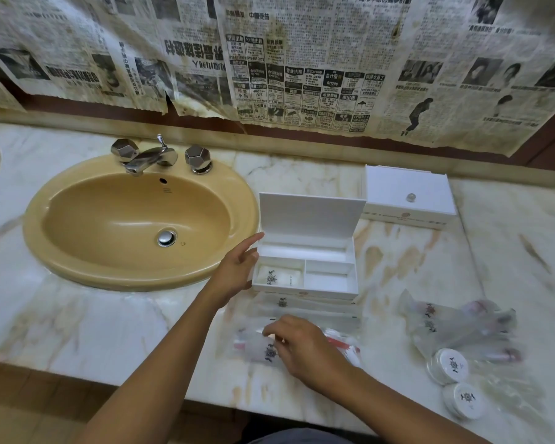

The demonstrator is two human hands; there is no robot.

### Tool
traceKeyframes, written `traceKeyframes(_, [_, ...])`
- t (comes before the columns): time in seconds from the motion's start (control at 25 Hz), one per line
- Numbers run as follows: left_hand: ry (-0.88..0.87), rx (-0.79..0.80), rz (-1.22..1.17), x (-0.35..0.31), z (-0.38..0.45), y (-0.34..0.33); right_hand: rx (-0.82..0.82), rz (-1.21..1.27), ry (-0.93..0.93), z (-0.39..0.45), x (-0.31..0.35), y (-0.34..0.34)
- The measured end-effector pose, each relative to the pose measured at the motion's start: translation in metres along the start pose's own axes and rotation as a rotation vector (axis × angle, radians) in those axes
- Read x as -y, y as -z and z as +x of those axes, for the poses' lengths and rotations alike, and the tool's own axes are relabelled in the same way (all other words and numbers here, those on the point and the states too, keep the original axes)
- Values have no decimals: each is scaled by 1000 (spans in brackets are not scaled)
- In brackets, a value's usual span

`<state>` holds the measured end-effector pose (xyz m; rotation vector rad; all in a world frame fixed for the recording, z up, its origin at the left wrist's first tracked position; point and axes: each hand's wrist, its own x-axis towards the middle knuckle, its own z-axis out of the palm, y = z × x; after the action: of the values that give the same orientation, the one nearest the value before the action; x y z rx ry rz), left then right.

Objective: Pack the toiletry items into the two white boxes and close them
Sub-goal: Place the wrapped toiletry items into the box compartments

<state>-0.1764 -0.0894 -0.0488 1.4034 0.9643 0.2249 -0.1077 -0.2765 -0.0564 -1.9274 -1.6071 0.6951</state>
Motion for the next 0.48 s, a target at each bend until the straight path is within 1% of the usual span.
traceKeyframes(0.08, [-2, 7, -1, 0, 0, 0, -65, 95, -34, 9, 7, 22])
traceKeyframes(0.2, [-2, 3, 20, -1, -1, 1, -169, 130, -76, 32, 14, 66])
traceKeyframes(0.28, [0, 4, 2, 0, -1, 1, -178, 130, -125, 51, 12, 88])
traceKeyframes(0.36, [-7, 17, -39, 0, 0, 1, -169, 134, -181, 72, 5, 95])
traceKeyframes(0.44, [-7, 15, -48, 2, 2, 1, -146, 43, -194, 87, -5, 90])
traceKeyframes(0.48, [-8, 12, -45, 2, 2, 1, -123, -40, -167, 91, -10, 84])
